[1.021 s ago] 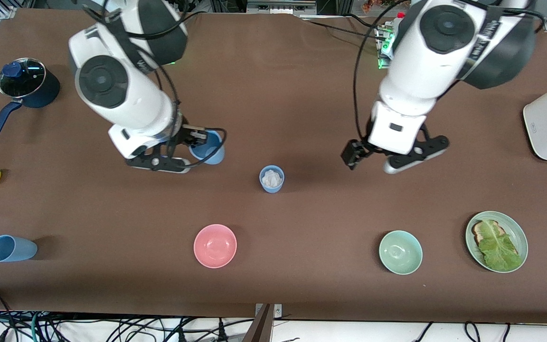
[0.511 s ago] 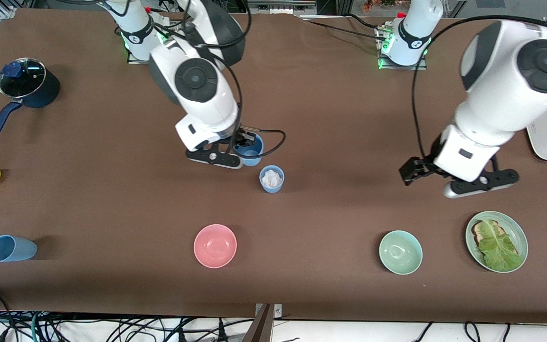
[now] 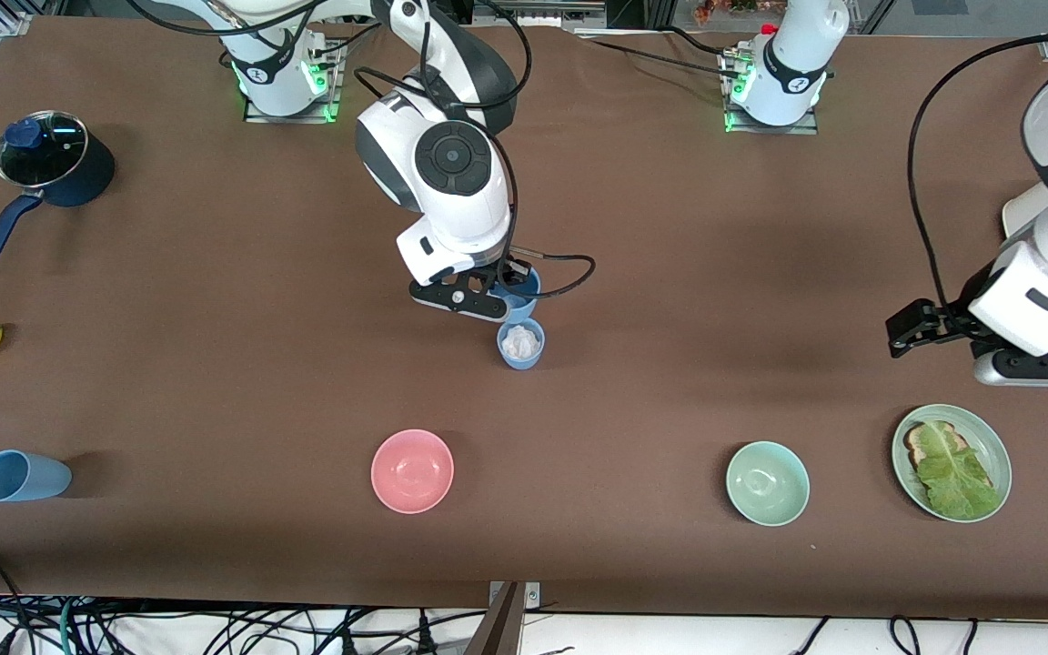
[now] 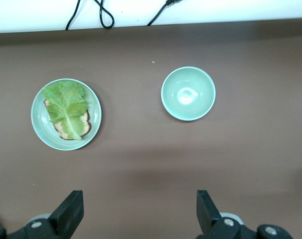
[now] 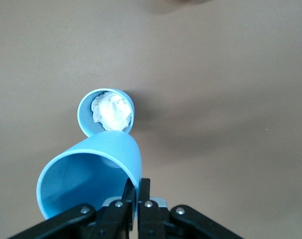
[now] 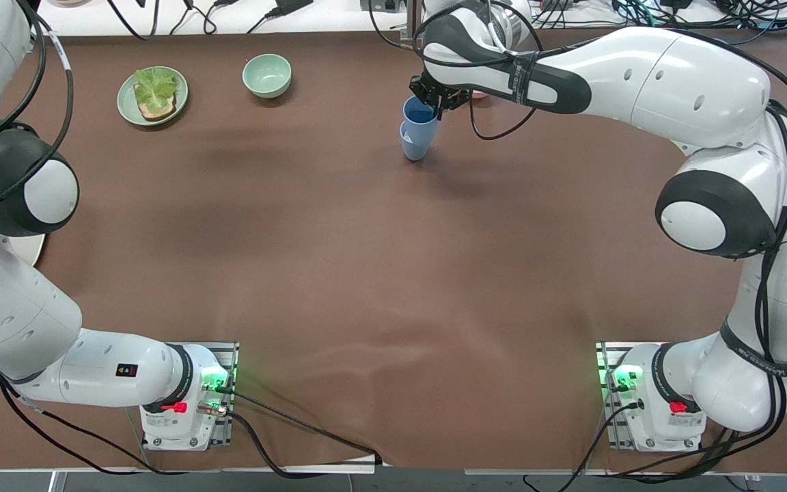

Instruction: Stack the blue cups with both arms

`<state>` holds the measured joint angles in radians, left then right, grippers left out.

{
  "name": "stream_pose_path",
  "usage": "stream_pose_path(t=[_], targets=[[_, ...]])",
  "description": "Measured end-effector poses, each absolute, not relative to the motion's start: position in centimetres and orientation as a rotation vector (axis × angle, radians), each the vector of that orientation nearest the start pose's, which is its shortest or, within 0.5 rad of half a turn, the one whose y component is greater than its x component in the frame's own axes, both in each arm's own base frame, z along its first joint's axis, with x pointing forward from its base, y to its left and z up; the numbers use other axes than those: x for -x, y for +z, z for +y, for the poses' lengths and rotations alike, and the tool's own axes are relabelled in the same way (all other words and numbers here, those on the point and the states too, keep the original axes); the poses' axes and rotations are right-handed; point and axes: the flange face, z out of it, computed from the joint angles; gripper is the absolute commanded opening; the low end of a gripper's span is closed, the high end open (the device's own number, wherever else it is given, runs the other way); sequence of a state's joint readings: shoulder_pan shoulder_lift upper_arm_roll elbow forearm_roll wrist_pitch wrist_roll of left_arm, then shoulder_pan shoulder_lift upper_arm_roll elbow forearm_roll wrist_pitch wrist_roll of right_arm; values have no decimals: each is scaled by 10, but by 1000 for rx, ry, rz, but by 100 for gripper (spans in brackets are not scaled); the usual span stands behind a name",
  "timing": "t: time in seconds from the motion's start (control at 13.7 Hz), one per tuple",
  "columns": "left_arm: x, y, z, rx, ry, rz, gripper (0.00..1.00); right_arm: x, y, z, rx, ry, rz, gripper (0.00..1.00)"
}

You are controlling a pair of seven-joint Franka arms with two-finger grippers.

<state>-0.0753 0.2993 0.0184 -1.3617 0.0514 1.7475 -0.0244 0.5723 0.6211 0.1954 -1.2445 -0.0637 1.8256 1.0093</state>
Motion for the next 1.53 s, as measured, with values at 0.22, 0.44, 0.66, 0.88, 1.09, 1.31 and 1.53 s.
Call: stream_pose_path(t=[0.22,0.44,0.66,0.88,1.09,1.31,1.53], targets=[[-655,559,-11,3080,-104,127,100,-552,402,475,3094,79,409,0],[-649,556,13,3109,-76,148,100,-557,389,478,3081,55,410,0],[-636,577,5,3114,-96,174,100,-561,376,480,3079,33,417,0],[-618,600,-12,3175,-89,205,100,-563,377,480,3075,13,413,0],[-610,615,-16,3203,-131,209,100,-564,376,481,3071,-1,411,0],[-598,635,-18,3202,-163,220,100,-566,372,482,3076,-26,402,0],[-586,644,-11,3207,-123,206,100,-567,367,481,3090,-42,394,0]])
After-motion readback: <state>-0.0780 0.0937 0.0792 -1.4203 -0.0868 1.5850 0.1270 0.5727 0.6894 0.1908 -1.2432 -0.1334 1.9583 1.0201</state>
